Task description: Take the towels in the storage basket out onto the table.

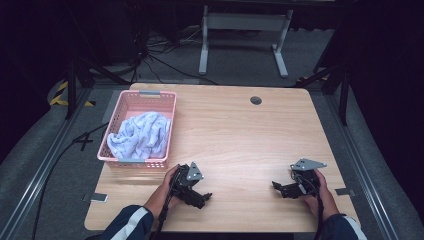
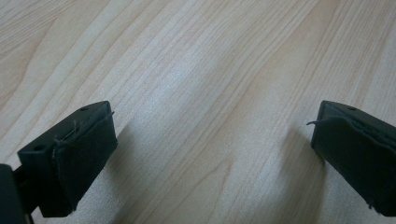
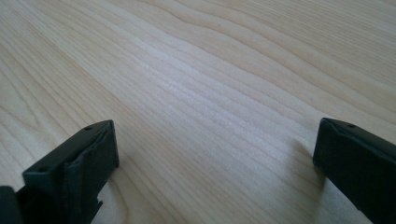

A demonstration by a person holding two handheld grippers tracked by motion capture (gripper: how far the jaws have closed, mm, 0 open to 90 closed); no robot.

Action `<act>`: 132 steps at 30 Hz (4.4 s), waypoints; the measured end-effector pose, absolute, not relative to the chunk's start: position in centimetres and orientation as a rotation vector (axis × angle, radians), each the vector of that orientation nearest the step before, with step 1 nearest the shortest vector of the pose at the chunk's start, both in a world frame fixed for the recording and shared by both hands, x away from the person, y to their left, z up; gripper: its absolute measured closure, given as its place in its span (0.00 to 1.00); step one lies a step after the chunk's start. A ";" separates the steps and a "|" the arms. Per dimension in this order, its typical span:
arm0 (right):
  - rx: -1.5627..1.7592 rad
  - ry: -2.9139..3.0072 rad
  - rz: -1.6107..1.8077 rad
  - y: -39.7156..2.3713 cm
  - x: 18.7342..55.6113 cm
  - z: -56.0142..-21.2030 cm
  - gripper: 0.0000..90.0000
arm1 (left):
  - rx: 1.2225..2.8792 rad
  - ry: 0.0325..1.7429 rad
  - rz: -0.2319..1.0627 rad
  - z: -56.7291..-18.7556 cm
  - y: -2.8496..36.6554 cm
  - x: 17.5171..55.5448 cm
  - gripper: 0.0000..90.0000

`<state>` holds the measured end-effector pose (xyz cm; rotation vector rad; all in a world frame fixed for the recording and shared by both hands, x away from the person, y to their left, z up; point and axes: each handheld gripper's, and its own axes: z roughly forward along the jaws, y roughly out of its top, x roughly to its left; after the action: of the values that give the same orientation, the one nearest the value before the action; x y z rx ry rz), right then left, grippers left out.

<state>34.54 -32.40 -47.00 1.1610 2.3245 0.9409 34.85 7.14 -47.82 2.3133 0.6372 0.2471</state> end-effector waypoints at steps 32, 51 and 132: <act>1.144 2.340 0.945 -32.7 34.2 -47.0 0.00 | 2.350 0.367 0.237 -44.6 9.2 33.5 0.21; 1.132 2.347 0.947 -32.7 34.2 -47.0 0.00 | 2.242 0.428 0.384 -40.8 12.5 33.7 0.20; 1.085 2.384 0.962 -32.2 33.9 -47.0 0.01 | 2.578 1.165 0.432 -43.3 19.7 50.7 0.00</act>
<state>33.92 -32.23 -47.01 1.0847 2.3840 0.9619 50.71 19.69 -43.31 2.5783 1.1652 0.4324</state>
